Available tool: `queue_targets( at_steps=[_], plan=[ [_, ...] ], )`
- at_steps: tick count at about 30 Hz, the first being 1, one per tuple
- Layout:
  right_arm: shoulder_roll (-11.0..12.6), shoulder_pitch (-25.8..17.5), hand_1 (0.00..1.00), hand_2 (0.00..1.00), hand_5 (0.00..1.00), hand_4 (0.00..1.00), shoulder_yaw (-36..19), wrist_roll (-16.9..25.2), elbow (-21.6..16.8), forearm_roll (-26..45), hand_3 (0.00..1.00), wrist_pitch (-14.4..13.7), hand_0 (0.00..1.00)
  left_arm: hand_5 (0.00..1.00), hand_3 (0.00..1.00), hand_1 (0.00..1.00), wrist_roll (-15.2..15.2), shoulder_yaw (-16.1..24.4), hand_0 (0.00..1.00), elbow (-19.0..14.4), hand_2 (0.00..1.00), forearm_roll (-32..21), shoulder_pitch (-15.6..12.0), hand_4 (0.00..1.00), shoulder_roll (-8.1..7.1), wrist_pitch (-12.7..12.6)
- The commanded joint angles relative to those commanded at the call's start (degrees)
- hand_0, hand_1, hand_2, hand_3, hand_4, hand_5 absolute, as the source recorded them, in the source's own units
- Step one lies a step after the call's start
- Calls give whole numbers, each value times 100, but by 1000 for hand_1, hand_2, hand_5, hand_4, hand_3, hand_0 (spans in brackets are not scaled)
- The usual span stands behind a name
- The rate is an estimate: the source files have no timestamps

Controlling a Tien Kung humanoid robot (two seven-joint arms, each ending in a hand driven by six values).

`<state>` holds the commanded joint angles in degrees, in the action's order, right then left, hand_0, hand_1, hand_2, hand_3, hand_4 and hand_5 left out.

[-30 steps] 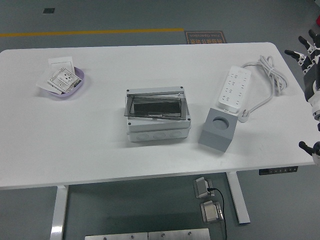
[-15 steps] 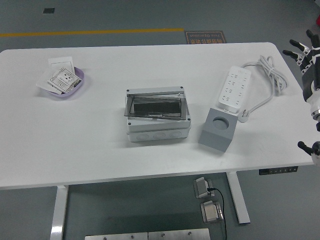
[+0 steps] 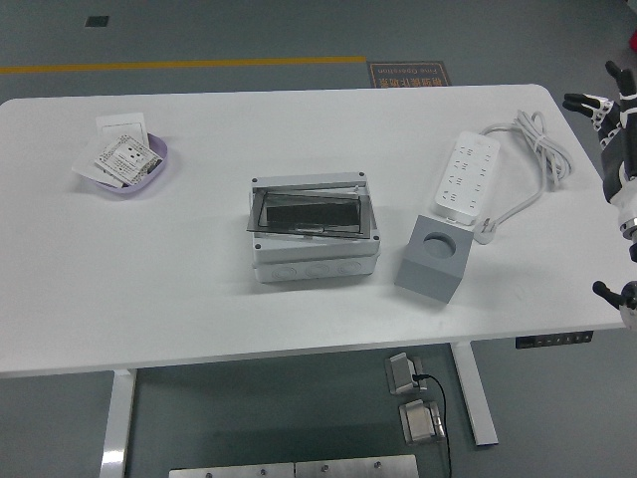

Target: Pick up the cylinder from the cube,place it in the box,flap close box

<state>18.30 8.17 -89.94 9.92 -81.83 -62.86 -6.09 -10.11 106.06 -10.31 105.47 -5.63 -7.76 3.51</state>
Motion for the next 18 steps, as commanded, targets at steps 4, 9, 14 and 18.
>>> queue_targets(
  at_steps=[4,9,14,18],
  plan=[
    [1,0,691,614,985,958,-5,-19,-8,-59,951,-5,971,274,591,667,6,-14,609,0,602,-11,2,638,2,0],
    [-2,3,824,805,998,959,7,-50,-24,-138,822,-23,991,274,592,667,7,-13,608,0,602,-8,5,638,6,1],
    [-6,5,871,856,909,935,25,-48,-34,-162,714,-35,984,273,592,667,8,4,609,0,602,6,1,638,4,0],
    [-7,5,871,856,909,935,34,-41,-31,-139,714,-36,984,273,592,667,10,-1,609,0,602,2,1,638,6,0]
  ],
)
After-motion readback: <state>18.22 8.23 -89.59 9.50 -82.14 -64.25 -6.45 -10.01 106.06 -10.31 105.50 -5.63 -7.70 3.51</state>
